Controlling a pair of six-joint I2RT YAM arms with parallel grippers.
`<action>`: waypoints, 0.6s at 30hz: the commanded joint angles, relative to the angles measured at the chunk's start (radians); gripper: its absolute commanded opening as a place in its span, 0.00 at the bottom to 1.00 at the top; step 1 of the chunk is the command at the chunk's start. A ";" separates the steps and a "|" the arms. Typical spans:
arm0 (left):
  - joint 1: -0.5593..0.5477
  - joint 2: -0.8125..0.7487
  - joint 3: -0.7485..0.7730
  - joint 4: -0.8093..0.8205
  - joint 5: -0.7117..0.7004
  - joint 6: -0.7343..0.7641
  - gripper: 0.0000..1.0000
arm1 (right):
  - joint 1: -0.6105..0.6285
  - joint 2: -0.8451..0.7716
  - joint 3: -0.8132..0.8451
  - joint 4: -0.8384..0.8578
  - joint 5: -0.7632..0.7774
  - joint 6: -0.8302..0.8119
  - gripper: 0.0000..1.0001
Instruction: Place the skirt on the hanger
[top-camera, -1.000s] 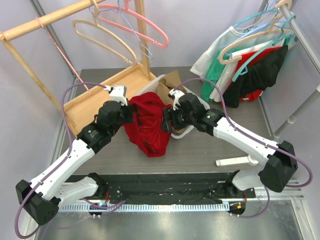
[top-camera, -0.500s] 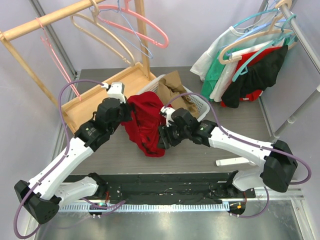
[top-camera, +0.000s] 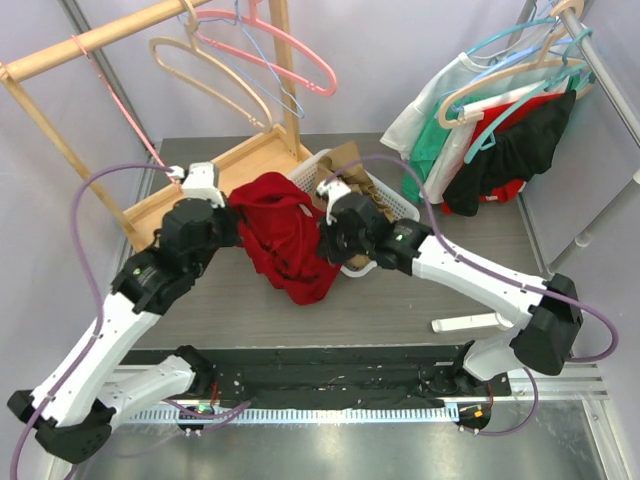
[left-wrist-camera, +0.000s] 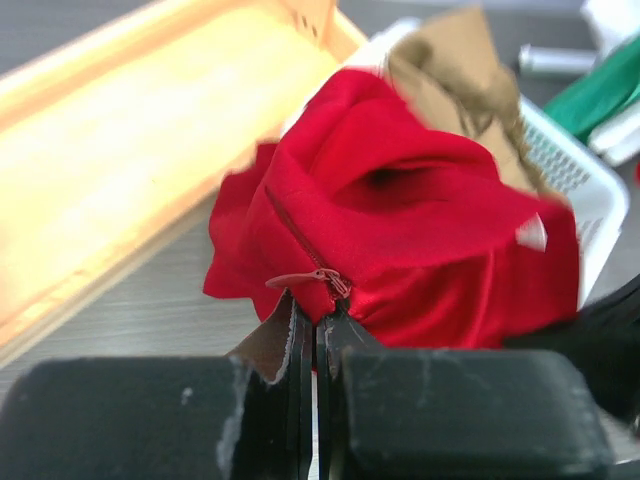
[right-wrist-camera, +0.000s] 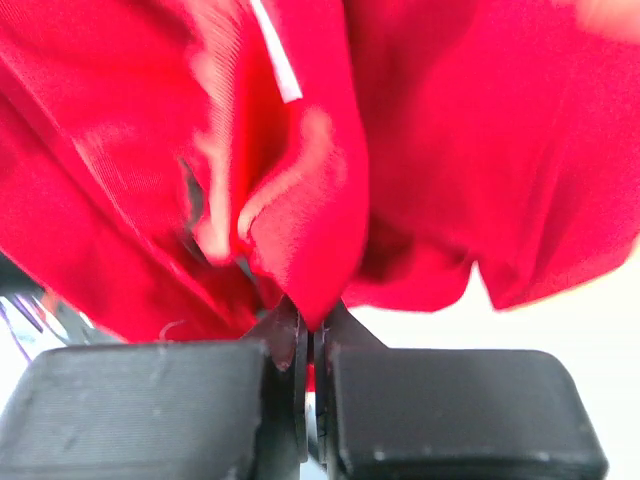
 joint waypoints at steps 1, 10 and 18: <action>0.001 -0.083 0.145 -0.120 -0.085 0.010 0.00 | -0.012 -0.079 0.306 -0.071 0.133 -0.108 0.01; 0.000 -0.158 0.360 -0.333 -0.219 0.041 0.00 | -0.024 0.000 0.659 -0.213 0.064 -0.200 0.01; 0.000 -0.227 0.362 -0.345 -0.286 0.041 0.00 | -0.026 0.047 0.743 -0.235 -0.063 -0.191 0.01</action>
